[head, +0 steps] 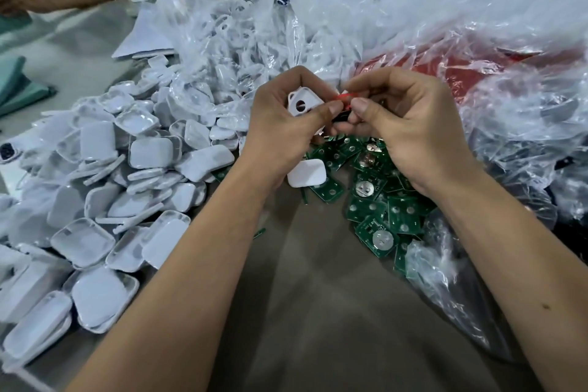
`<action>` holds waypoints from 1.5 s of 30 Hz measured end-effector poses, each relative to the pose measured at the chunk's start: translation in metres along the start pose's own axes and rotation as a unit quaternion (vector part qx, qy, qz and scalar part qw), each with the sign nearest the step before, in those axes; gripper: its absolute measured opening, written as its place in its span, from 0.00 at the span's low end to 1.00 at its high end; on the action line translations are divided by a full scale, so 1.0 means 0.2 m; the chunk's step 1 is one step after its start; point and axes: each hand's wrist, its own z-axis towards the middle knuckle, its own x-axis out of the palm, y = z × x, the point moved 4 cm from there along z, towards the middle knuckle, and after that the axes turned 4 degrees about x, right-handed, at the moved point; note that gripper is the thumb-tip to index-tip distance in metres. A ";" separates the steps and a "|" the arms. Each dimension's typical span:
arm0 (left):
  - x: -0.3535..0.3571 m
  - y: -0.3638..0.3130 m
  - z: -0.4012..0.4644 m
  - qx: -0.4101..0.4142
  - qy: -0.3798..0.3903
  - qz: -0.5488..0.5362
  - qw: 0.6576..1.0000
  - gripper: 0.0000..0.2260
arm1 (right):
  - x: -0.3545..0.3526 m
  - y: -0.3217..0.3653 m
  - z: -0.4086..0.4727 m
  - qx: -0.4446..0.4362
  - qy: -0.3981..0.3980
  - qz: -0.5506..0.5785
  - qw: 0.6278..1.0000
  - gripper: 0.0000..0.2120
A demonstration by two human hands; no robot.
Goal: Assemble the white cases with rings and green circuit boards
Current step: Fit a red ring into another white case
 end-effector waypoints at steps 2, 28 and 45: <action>-0.01 0.00 0.00 0.014 0.005 0.008 1.000 0.07 | 0.00 0.00 0.00 -0.010 -0.009 -0.005 1.000 0.07; 0.09 0.03 -0.05 -0.261 -0.004 -0.295 0.919 0.06 | -0.01 0.02 -0.01 -0.015 0.012 0.052 0.998 0.10; 0.10 -0.01 -0.06 -0.118 -0.074 -0.207 0.968 0.08 | 0.01 0.00 -0.02 0.099 0.049 0.122 0.986 0.14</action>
